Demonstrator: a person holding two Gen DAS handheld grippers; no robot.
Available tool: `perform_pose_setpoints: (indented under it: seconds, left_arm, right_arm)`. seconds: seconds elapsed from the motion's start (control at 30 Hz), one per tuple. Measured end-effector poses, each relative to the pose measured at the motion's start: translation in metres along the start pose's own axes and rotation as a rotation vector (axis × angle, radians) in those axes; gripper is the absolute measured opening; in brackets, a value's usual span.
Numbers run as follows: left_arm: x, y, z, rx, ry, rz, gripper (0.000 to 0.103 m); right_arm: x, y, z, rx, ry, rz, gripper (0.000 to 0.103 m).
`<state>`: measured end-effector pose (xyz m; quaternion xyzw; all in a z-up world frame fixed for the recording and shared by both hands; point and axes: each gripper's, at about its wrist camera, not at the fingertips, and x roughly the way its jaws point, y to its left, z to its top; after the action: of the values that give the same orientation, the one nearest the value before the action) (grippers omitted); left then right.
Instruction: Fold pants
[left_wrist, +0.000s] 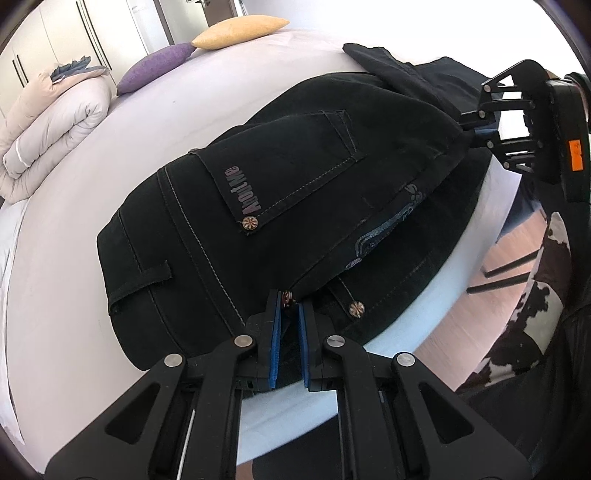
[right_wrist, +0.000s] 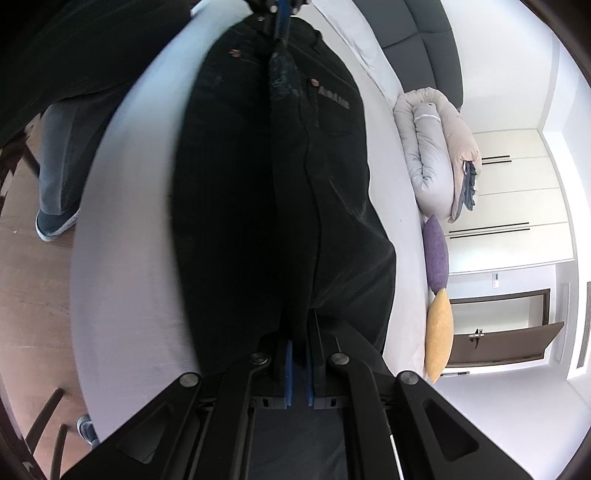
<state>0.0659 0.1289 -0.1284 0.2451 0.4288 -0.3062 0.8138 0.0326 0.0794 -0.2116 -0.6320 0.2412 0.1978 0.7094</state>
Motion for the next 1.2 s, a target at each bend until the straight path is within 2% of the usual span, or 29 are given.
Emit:
perform_pose_setpoints:
  seconds: [0.17,0.43,0.73,1.03,1.2]
  left_arm:
    - [0.001,-0.003,0.007,-0.001,0.011,-0.005,0.008]
    - [-0.003,-0.005,-0.015,-0.025,0.008,-0.005,0.008]
    - [-0.008,-0.014,-0.019,-0.003,0.007,0.011,0.008]
    - [-0.008,-0.015,-0.026,-0.029,0.0,0.011,0.008]
    - [-0.01,-0.016,-0.03,-0.041,-0.005,0.039,0.009]
  right_arm:
    - [-0.006,0.01,0.004,0.0,0.002,0.002,0.006]
    - [-0.012,0.019,0.002,0.008,0.008,0.009,0.006]
    - [-0.015,0.018,0.01,0.026,0.014,0.005,0.005]
    - [-0.018,0.026,0.011,0.04,0.019,0.02,0.005]
    - [-0.019,0.028,0.011,0.044,0.018,0.021,0.005]
